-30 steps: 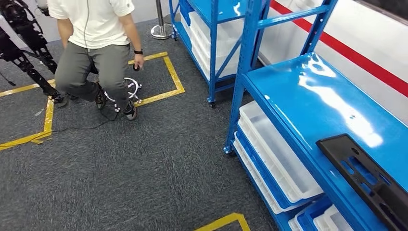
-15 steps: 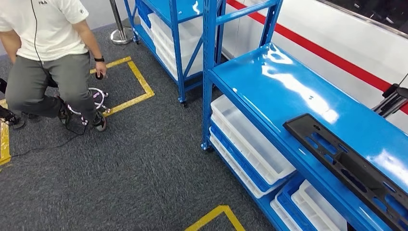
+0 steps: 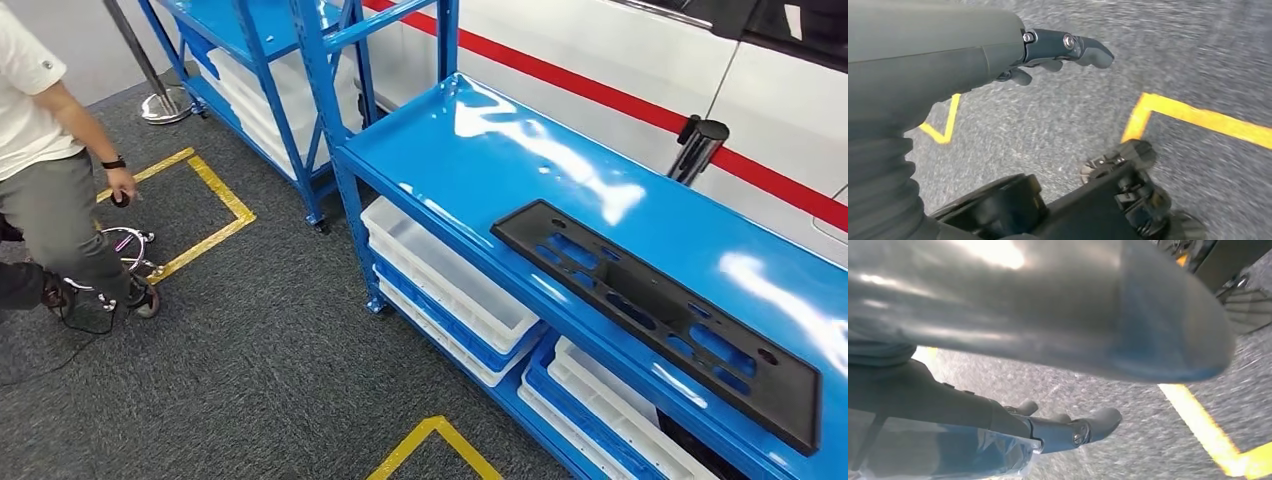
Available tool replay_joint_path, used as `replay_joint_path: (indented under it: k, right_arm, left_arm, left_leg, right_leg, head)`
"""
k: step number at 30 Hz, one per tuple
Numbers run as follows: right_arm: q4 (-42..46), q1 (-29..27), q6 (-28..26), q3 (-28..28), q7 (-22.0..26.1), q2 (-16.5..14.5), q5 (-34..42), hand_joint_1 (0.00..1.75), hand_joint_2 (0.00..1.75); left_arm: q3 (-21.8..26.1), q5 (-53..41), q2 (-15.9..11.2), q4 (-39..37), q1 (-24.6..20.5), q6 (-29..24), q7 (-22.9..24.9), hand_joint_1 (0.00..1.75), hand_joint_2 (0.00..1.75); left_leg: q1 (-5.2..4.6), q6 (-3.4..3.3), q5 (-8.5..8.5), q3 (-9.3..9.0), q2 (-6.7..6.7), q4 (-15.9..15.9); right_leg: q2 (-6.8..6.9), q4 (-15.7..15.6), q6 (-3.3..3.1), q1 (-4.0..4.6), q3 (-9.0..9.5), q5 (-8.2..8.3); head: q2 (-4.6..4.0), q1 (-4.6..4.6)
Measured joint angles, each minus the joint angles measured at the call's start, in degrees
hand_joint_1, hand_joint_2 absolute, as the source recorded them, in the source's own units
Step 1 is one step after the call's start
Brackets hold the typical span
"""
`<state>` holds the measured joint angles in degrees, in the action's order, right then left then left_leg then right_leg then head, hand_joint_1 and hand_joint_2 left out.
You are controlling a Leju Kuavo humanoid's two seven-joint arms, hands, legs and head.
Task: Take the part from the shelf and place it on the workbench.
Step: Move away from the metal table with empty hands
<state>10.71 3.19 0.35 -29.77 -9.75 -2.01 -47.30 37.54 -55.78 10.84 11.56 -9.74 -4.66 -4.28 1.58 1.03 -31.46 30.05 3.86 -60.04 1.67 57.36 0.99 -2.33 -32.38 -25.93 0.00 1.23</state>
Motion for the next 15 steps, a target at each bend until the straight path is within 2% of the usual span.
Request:
replay_joint_path:
  k: [1,2,3,4,5,6,7,8,9,10,11,12,13,15]
  right_arm:
    - [0.0,0.04,0.0,0.0,-0.01,-0.03,0.0,0.0,0.0]
    - [0.0,0.09,0.0,0.0,-0.02,-0.05,0.0,0.0,0.0]
    - [0.0,0.1,0.0,0.0,-0.02,-0.09,0.0,0.0,0.0]
    - [0.0,0.05,0.0,-0.01,-0.02,-0.12,0.0,0.0,0.0]
    - [0.0,-0.03,0.0,-0.01,-0.02,-0.12,0.0,0.0,0.0]
    - [0.0,-0.1,0.0,-0.02,-0.02,-0.13,0.0,0.0,0.0]
    - [0.0,-0.15,0.0,-0.02,-0.02,-0.14,-0.01,0.0,0.0]
    - [0.0,-0.12,0.01,-0.02,-0.02,-0.18,-0.01,0.0,0.0]
    - [0.0,-0.05,0.01,-0.02,-0.02,-0.22,-0.03,0.0,0.0]
    - [0.0,0.0,0.01,-0.02,-0.02,-0.25,-0.05,0.0,0.0]
    - [0.0,0.0,0.01,-0.02,-0.02,-0.27,-0.1,0.0,0.0]
    - [0.0,-0.09,0.01,-0.02,-0.01,-0.25,-0.15,0.0,0.0]
    - [0.0,-0.19,0.01,-0.02,-0.01,-0.18,-0.21,0.0,0.0]
    - [0.0,-0.29,0.01,-0.02,0.02,-0.1,-0.32,0.0,0.0]
  left_arm:
    - [0.0,0.0,-0.03,-0.01,0.08,0.0,-0.01,0.0,1.75]
    - [0.0,0.0,-0.05,-0.01,0.21,0.0,0.0,0.0,1.75]
    - [0.01,0.0,-0.08,-0.02,0.36,0.0,0.01,0.0,1.75]
    - [0.01,-0.01,-0.09,-0.02,0.47,0.0,0.01,0.0,1.75]
    - [0.01,-0.04,-0.09,-0.02,0.52,0.01,0.02,0.0,1.75]
    - [0.0,-0.07,-0.09,-0.02,0.55,0.01,0.02,0.0,1.75]
    - [0.0,-0.12,-0.1,-0.02,0.55,0.02,0.02,0.0,1.75]
    - [0.0,-0.19,-0.14,-0.02,0.55,0.04,0.01,0.0,1.75]
    - [-0.01,-0.27,-0.17,-0.02,0.55,0.07,-0.01,0.0,1.75]
    - [-0.01,-0.38,-0.21,-0.02,0.53,0.12,-0.04,0.0,1.75]
    - [-0.01,-0.47,-0.25,-0.02,0.49,0.18,-0.08,0.0,1.75]
    - [-0.01,-0.55,-0.21,-0.02,0.44,0.23,-0.11,0.0,1.75]
    - [0.0,-0.59,-0.15,-0.02,0.35,0.26,-0.14,0.0,1.75]
    - [0.01,-0.68,0.02,-0.02,0.23,0.3,-0.26,0.0,1.75]
  left_leg:
    - [0.06,0.02,-2.21,1.55,-2.08,-3.57]
    - [0.05,-0.09,-4.37,3.39,-3.31,-7.58]
    - [0.05,-0.22,-5.85,5.25,-3.75,-11.28]
    - [0.05,-0.37,-6.12,6.44,-3.89,-13.34]
    - [0.05,-0.57,-5.17,6.62,-3.97,-13.25]
    - [0.06,-0.84,-3.21,5.84,-4.19,-11.09]
    - [0.07,-1.17,-0.69,4.15,-5.07,-7.15]
    - [0.08,-1.52,1.23,2.44,-6.52,-3.18]
    - [0.07,-1.76,2.5,1.17,-7.7,-0.1]
    - [-0.04,-1.92,3.0,0.5,-8.56,1.63]
    - [-0.23,-2.04,2.95,0.36,-8.62,2.15]
    - [-0.41,-2.22,3.13,0.32,-7.9,2.39]
    - [-0.46,-2.5,3.48,0.22,-7.16,2.78]
    - [-0.44,-3.28,4.25,0.05,-5.58,3.72]
  right_leg:
    - [-0.75,0.01,-0.37,0.11,-0.1,0.12]
    - [-1.51,0.03,-0.7,0.31,-0.22,0.23]
    - [-2.43,0.05,-0.89,0.54,-0.32,0.3]
    - [-3.37,0.08,-0.98,0.71,-0.38,0.36]
    - [-4.29,0.11,-1.01,0.83,-0.37,0.39]
    - [-5.27,0.14,-1.03,0.92,-0.32,0.43]
    - [-6.15,0.16,-1.0,0.94,-0.26,0.45]
    - [-6.95,0.23,-0.89,1.08,-0.28,0.5]
    - [-7.67,0.29,-0.73,1.19,-0.38,0.59]
    - [-8.3,0.31,-0.47,1.25,-0.62,0.72]
    - [-8.87,0.25,-0.08,1.24,-0.89,0.9]
    - [-9.49,0.06,0.39,1.18,-1.29,1.12]
    - [-9.32,0.14,0.78,1.15,-1.64,1.21]
    - [-6.44,2.58,0.89,1.47,-3.34,-0.11]
  head:
    - [0.0,0.16]
    - [0.0,0.23]
    - [0.0,0.26]
    - [0.0,0.27]
    - [0.0,0.26]
    - [0.0,0.27]
    - [0.0,0.27]
    - [0.0,0.26]
    - [0.0,0.26]
    - [0.0,0.24]
    - [0.0,0.23]
    - [0.0,0.26]
    - [0.0,0.22]
    - [0.0,-0.09]
